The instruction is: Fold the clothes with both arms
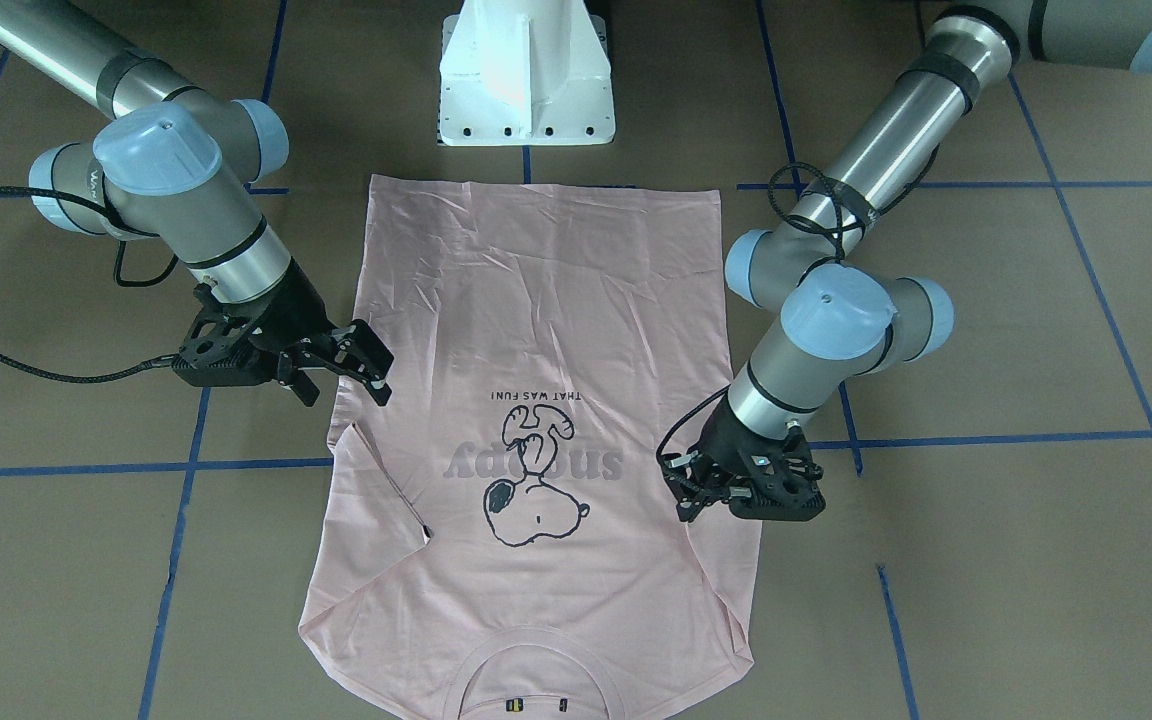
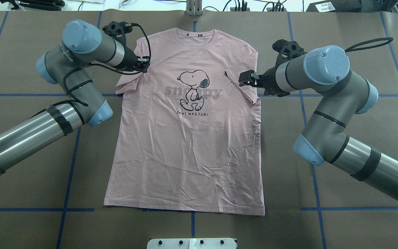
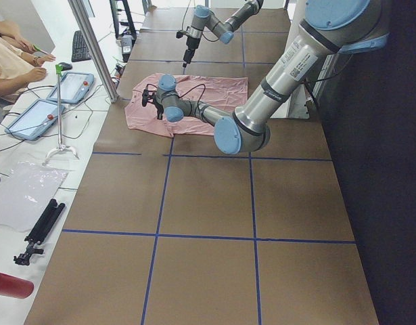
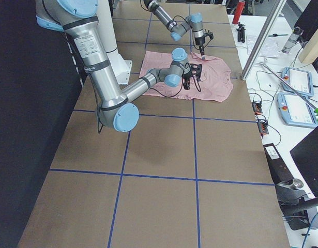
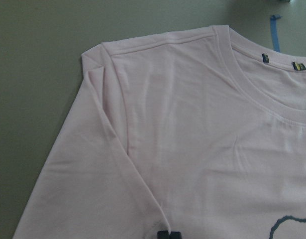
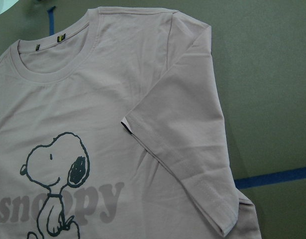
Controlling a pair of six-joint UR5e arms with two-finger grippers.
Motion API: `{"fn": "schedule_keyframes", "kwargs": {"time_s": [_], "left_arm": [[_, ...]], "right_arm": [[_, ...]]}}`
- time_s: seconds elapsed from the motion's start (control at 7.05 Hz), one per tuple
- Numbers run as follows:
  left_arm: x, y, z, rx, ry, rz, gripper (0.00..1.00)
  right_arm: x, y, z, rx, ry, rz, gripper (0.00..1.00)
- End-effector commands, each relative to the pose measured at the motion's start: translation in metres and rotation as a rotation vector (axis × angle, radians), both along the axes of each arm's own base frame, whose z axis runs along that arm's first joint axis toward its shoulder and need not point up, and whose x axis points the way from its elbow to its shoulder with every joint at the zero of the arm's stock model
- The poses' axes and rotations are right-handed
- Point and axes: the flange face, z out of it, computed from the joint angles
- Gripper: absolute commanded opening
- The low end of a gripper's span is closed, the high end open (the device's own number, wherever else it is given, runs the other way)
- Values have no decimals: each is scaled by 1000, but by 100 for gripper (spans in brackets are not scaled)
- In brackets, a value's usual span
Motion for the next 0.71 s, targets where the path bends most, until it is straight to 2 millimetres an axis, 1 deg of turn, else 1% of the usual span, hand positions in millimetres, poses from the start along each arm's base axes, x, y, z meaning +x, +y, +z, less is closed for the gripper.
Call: {"fn": "schedule_keyframes", "kwargs": {"time_s": [0.0,0.14,0.28,0.43,0.57], "left_arm": [[16,-24,-10,35,-24,-71,0],[16,-24,-12,44,-20,-80,0],[18,-15,-19,58,-3,-72,57],[6,1,-45,94,52,-70,62],[-5,58,-49,139,112,-29,68]], "right_arm": [[-4,2,2,-2,4,-3,100],[-6,2,5,-5,9,-6,100],[-9,2,7,-7,11,-7,100],[-9,5,3,-3,4,-9,100],[-12,20,-11,-35,-39,1,100]]}}
